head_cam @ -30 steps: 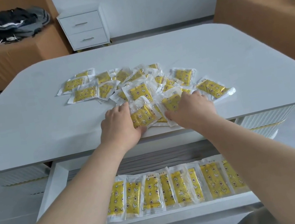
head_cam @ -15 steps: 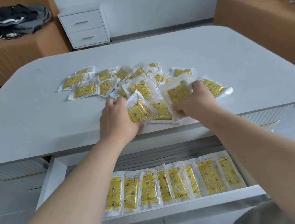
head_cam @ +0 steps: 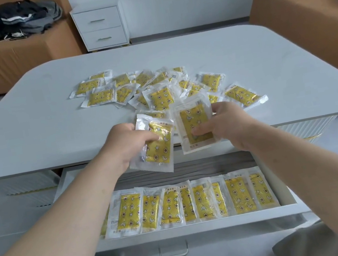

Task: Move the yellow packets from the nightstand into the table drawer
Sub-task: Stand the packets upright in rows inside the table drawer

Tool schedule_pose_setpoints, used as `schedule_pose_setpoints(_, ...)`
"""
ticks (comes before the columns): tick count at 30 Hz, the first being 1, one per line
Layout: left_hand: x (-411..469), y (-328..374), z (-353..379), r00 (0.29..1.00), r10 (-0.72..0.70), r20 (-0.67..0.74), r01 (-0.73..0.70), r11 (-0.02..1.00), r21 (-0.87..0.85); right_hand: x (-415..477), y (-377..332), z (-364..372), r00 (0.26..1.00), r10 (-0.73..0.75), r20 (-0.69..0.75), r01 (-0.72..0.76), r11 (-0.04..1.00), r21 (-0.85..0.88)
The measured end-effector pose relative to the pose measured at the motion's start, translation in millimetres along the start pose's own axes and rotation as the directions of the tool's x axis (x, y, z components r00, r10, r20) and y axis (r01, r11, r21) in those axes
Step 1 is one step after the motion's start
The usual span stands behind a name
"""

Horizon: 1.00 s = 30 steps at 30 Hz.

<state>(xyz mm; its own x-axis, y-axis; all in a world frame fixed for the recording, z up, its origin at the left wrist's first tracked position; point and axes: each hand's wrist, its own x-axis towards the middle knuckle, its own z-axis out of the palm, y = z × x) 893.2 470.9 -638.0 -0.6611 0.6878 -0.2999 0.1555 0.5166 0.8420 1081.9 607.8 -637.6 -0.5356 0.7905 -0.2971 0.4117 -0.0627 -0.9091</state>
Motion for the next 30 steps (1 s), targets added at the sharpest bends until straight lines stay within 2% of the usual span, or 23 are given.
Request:
schedule_pose_setpoints(5, -7, -13, -15, 0.985, -0.051, 0.165, 0.040, 0.997, 0.066, -10, 3, 8, 0.994, -0.002, 0.110, 0.012, 0.996, -0.086)
schedule_pose_setpoints(9, -12, -26, -19, 0.962, -0.107, 0.250, 0.057, 0.978, 0.201, -17, 5, 18, 0.984, -0.020, 0.178, 0.040, 0.993, -0.109)
schedule_pose_setpoints(13, -6, -48, -17, 0.940, -0.245, 0.238, 0.155, 0.927, 0.341, -27, 4, 27, 0.971, -0.035, 0.236, 0.086, 0.974, -0.210)
schedule_pose_setpoints(19, 12, -93, -5, 0.886, -0.433, 0.165, 0.275, 0.778, 0.564, -36, 12, 40, 0.952, 0.020, 0.305, 0.090, 0.935, -0.343)
schedule_pose_setpoints(25, 17, -115, 2, 0.882, -0.464, 0.087, 0.321, 0.726, 0.608, -34, 21, 44, 0.950, 0.107, 0.294, 0.028, 0.907, -0.421)
schedule_pose_setpoints(30, 19, -117, 2, 0.896, -0.435, 0.092, 0.235, 0.640, 0.732, -28, 26, 49, 0.947, 0.127, 0.296, 0.029, 0.882, -0.470)
